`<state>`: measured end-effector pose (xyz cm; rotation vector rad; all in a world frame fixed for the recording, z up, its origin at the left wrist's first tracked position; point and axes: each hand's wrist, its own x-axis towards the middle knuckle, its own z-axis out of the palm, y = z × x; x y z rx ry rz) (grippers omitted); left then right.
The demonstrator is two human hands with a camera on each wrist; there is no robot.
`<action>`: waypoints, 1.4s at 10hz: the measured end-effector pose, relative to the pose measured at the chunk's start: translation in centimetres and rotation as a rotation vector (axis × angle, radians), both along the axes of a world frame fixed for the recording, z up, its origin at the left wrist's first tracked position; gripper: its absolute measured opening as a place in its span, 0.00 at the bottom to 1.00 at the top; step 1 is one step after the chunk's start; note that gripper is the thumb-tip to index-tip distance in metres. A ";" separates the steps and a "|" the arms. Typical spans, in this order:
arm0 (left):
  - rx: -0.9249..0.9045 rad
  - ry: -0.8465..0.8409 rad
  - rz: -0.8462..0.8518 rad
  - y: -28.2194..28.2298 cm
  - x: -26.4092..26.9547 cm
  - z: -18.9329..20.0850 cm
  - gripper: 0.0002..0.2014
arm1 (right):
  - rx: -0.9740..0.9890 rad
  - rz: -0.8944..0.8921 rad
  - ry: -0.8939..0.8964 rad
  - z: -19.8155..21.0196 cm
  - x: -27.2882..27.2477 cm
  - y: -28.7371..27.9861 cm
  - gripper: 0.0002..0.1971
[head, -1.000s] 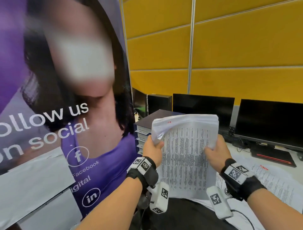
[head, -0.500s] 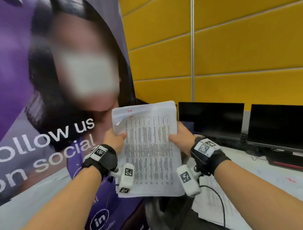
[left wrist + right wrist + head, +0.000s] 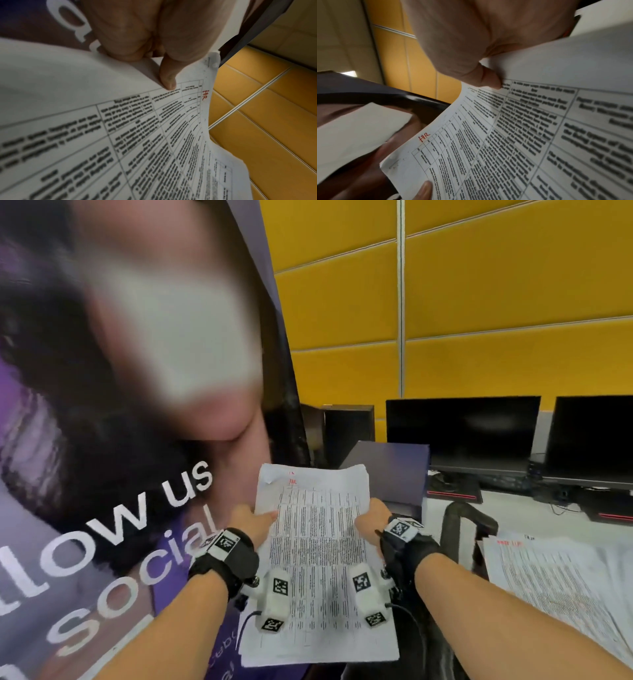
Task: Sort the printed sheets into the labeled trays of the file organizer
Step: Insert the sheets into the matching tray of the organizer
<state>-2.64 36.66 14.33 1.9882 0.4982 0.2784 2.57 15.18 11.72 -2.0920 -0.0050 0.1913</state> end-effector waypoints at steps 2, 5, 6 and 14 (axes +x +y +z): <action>-0.049 0.135 -0.151 0.9 4.5 -6.5 0.11 | 0.013 -0.137 0.113 -5.5 1.0 0.2 0.10; -0.015 0.258 -0.260 -0.3 9.7 -14.3 0.16 | 0.023 -0.311 0.299 -13.7 2.8 -1.0 0.13; 0.048 0.283 -0.266 -1.1 10.9 -16.6 0.13 | -0.010 -0.361 0.346 -15.2 3.0 -1.2 0.13; 0.017 0.287 -0.498 -4.2 21.1 -26.6 0.19 | -0.097 -0.608 0.513 -23.7 11.2 -3.2 0.20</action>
